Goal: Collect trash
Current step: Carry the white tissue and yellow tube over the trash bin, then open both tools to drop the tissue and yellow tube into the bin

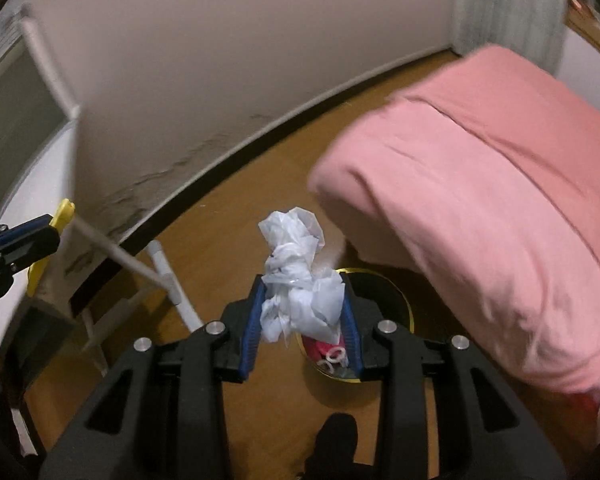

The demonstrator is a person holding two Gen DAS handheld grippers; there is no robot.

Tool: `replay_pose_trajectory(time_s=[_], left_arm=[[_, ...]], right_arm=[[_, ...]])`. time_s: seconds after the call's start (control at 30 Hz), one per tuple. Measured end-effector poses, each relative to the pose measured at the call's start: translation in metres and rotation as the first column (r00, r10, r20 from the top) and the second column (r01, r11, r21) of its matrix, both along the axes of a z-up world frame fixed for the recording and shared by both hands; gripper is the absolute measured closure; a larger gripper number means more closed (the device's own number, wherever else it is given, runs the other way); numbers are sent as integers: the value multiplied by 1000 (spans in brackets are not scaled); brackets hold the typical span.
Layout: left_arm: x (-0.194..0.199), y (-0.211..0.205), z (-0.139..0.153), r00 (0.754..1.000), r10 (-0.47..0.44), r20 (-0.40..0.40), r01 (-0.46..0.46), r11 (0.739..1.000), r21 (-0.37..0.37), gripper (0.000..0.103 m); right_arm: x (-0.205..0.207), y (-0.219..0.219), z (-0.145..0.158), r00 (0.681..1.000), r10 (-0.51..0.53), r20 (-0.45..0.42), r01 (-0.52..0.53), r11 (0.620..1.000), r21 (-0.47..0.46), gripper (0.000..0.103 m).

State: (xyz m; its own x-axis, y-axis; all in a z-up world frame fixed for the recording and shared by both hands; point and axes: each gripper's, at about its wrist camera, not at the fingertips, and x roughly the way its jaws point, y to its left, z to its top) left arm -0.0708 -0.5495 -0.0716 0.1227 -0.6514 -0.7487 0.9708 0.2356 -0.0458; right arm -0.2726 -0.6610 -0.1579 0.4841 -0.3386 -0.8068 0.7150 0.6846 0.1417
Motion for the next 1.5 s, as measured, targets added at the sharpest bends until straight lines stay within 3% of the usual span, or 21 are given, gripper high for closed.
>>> replay_pose_trajectory(time_s=[0.3,0.57,0.8,0.9,0.93,0.97,1.5], left_arm=[[-44,-70,-70,995,-100,-29,102,992,71,91],[-53,-88,-99,991,-120,-62,127,983,129,91],[-48,-99,-111,990,-114,-77,125,980,152,91],[-47,-101,-115,990,-117,-79,129,979,158,91],[-48,-102,-116,990,-118,-78,129,979,161,91],[-48,-103,-118,990,-118,-80,130,978,165,91],[-73,-134,-153,979,-182,-97,198,959,204,89]], right_arm=[[-38,-27,-80,992,-111,-63,117,989,88,68],[-40,-41,-138,984,-140,-108,155,976,153,68],[-36,-49,-139,985,-148,-83,159,976,148,66],[-36,-53,-137,984,-163,-74,173,973,155,48],[-37,-53,-135,983,-173,-63,181,972,149,36],[-38,-53,-133,982,-179,-53,185,973,141,33],[-78,-61,-125,953,-299,-36,302,946,117,23]])
